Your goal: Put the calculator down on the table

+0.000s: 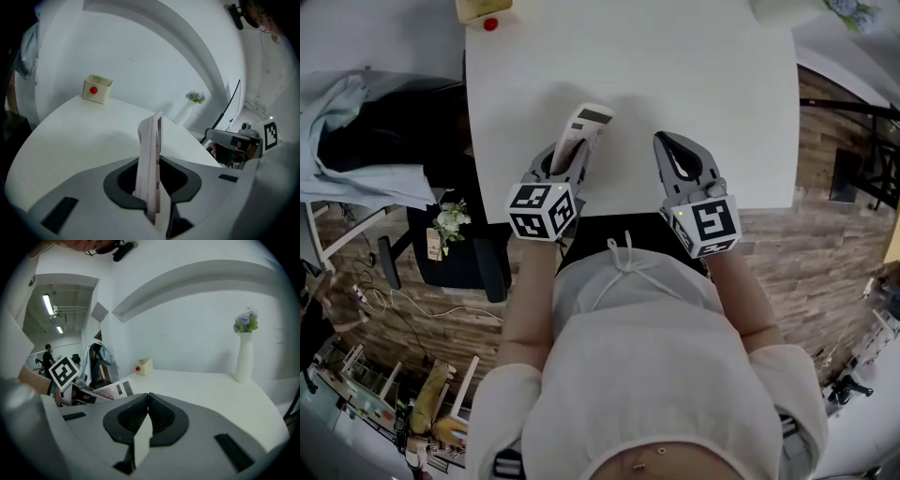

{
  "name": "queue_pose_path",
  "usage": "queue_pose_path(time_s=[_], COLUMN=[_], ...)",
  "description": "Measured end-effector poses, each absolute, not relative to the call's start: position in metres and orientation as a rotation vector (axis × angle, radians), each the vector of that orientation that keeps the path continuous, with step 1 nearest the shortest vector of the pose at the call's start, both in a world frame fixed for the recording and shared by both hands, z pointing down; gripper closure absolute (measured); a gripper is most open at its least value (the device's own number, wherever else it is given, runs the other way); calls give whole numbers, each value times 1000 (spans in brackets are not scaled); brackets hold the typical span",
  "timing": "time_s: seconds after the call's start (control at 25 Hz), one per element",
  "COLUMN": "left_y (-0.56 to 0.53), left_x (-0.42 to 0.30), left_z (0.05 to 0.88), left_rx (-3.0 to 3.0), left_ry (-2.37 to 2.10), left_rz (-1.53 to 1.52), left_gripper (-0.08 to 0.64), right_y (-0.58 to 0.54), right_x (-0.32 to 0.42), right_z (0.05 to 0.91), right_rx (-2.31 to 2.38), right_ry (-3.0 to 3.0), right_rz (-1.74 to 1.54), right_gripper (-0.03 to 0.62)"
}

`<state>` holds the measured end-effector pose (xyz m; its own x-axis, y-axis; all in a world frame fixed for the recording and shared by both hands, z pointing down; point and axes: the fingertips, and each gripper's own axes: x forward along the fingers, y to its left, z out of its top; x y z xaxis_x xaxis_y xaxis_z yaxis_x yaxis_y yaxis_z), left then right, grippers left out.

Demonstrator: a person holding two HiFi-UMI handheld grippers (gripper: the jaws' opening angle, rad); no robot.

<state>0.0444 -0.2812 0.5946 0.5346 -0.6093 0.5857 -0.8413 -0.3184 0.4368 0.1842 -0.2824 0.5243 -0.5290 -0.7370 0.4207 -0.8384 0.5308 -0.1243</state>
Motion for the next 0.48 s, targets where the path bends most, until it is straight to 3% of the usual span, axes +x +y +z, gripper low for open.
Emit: queue_pose_path(time_s=[0.48], left_y=[-288], left_x=[22], left_z=[609], left_rx=[1977], left_ry=[-1237], left_rz=[387], left_gripper=[383], right_y=[-285], right_x=[176], right_z=[539], right_rx=[1237], right_ry=[-2461], right_rz=[491], right_gripper=[586])
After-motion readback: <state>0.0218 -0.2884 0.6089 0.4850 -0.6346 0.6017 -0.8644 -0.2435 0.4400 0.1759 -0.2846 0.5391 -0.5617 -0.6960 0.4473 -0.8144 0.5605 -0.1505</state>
